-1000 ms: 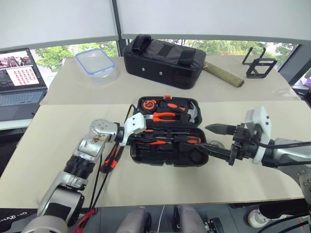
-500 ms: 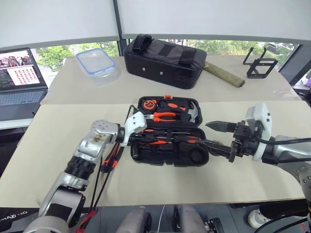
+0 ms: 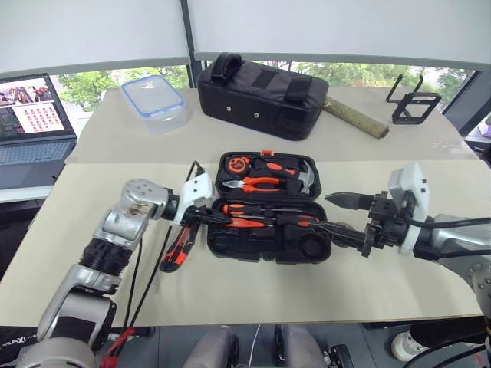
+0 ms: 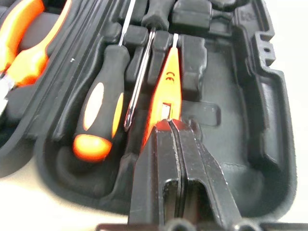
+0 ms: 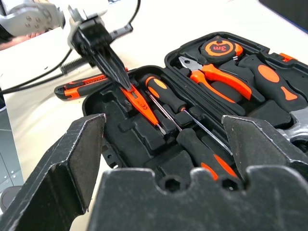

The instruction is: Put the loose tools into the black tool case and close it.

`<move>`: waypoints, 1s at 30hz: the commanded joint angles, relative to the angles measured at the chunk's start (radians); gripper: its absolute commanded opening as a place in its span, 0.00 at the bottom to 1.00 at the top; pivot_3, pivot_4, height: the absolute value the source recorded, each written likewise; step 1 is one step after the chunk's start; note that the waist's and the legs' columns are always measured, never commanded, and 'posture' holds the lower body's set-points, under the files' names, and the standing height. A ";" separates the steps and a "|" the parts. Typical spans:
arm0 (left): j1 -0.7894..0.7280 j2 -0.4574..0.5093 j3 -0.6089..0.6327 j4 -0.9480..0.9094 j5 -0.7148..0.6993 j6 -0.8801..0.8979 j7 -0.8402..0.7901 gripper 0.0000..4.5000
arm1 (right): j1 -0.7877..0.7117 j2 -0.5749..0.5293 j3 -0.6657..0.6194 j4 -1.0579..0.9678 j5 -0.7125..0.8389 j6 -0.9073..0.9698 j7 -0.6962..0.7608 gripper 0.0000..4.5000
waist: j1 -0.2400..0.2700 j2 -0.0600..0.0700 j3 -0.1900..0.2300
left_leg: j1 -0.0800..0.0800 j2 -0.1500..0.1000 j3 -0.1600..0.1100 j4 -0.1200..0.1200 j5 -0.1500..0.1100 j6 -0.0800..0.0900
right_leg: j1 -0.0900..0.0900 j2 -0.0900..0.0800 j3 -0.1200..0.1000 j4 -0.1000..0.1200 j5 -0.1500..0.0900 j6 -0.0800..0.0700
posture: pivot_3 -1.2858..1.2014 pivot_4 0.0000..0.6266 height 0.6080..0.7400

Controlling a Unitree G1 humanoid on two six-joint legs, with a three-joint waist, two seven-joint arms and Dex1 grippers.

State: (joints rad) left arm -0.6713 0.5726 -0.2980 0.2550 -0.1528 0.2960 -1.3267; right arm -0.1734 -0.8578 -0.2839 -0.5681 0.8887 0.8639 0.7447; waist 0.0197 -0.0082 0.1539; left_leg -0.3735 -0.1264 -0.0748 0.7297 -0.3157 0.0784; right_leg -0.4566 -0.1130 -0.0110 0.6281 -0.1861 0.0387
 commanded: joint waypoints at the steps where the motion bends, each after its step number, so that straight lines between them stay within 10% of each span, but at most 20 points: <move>1: -0.031 -0.025 -0.013 0.058 0.047 -0.066 0.034 0.01 | -0.004 0.000 -0.033 -0.015 0.037 0.010 -0.017 1.00 | 0.001 0.000 0.000 | 0.000 0.000 0.000 0.000 0.000 0.000 | 0.000 0.000 0.000 0.000 0.000 0.000 | 0.52 0.24 0.80; 30: -0.076 -0.121 -0.012 0.251 0.093 -0.199 0.071 0.01 | -0.019 -0.001 -0.022 0.004 0.078 0.018 -0.053 1.00 | 0.006 0.000 0.000 | 0.000 0.000 0.000 0.000 0.000 0.000 | 0.000 0.000 0.000 0.000 0.001 -0.001 | 0.52 0.24 0.80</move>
State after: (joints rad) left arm -0.7486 0.4514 -0.2935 0.4614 -0.1029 0.1165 -1.2731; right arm -0.1785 -0.8579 -0.2871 -0.5552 0.9485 0.8828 0.6954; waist 0.0254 -0.0084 0.1540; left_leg -0.3738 -0.1262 -0.0749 0.7297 -0.3157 0.0783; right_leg -0.4567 -0.1131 -0.0109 0.6281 -0.1850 0.0378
